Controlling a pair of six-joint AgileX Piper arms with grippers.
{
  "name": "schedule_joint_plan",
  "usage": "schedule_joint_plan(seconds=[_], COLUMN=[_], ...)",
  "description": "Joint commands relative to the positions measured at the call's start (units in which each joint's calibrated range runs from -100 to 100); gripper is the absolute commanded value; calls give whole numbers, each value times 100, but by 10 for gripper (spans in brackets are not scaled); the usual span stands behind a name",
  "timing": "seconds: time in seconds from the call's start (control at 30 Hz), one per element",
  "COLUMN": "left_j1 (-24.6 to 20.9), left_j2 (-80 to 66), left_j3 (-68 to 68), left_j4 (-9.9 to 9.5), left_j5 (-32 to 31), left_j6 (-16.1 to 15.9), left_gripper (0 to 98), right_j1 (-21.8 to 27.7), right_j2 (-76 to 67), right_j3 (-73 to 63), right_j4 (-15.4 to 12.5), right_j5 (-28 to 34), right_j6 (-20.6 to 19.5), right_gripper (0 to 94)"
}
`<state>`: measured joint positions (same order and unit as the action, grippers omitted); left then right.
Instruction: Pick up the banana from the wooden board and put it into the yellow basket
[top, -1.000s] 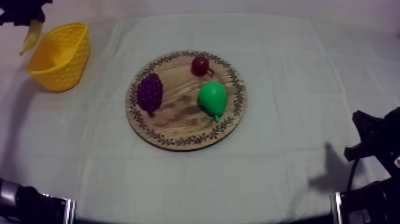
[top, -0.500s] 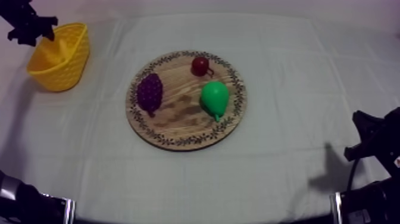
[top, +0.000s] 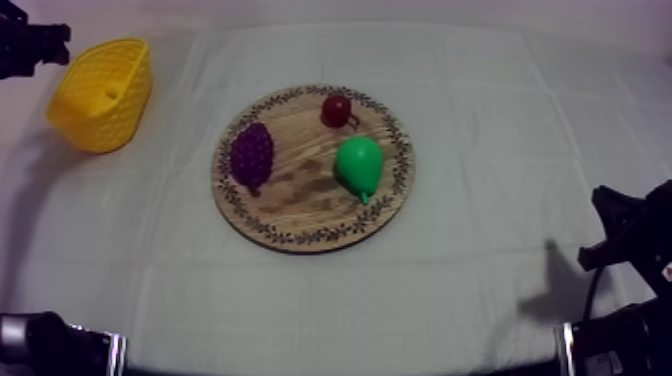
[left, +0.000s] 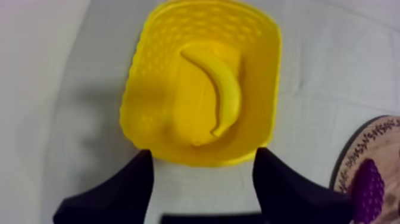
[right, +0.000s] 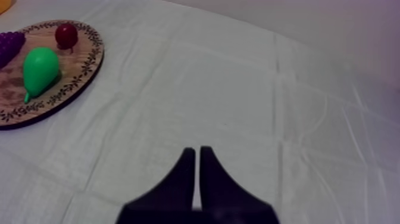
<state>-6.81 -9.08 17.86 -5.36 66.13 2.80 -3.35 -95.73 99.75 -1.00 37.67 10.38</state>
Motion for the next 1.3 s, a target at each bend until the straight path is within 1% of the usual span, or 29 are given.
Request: schedule_joint_plan(seconds=[0.0, 0.07, 0.23, 0.47, 0.7, 0.87, 0.93, 1.03, 1.13, 1.27], left_j1=[62, 152, 348, 496, 818, 1096, 1209, 1326, 1376, 1399], left_j2=[-1354, -1939, -3378, -5491, -7494, -8720, -8883, -9021, -9068, -9086], left_j3=[483, 761, 1481, 2811, 3894, 4627, 4735, 4970, 5536, 6700], left_j4=[-3, -11, -33, 10, -5, -158, -229, -303, -432, -676], left_j5=[-76, -181, -483, -1181, -1252, -1155, -1060, -1110, -1448, -2280], left_j6=[-10, -15, 12, 56, 170, 305, 340, 391, 531, 842], left_gripper=[569, 532, 395, 221, 109, 33, 17, 7, 4, 2], right_j1=[-2, -2, -2, -2, -2, -7, -15, -32, -43, -53], right_j2=[-3, -3, -3, -3, -3, -3, -3, -3, -3, -3], right_j3=[2, 2, 2, 2, 2, 2, 2, 2, 2, 2], right_j4=[0, 0, 0, 0, 0, -1, -3, -4, -5, -5], right_j5=[0, 0, 0, 0, 0, 0, 0, 0, 0, 0], right_j6=[0, 0, 0, 0, 0, 7, 5, 9, 3, 2], right_gripper=[4, 4, 4, 4, 4, 4, 4, 4, 4, 4])
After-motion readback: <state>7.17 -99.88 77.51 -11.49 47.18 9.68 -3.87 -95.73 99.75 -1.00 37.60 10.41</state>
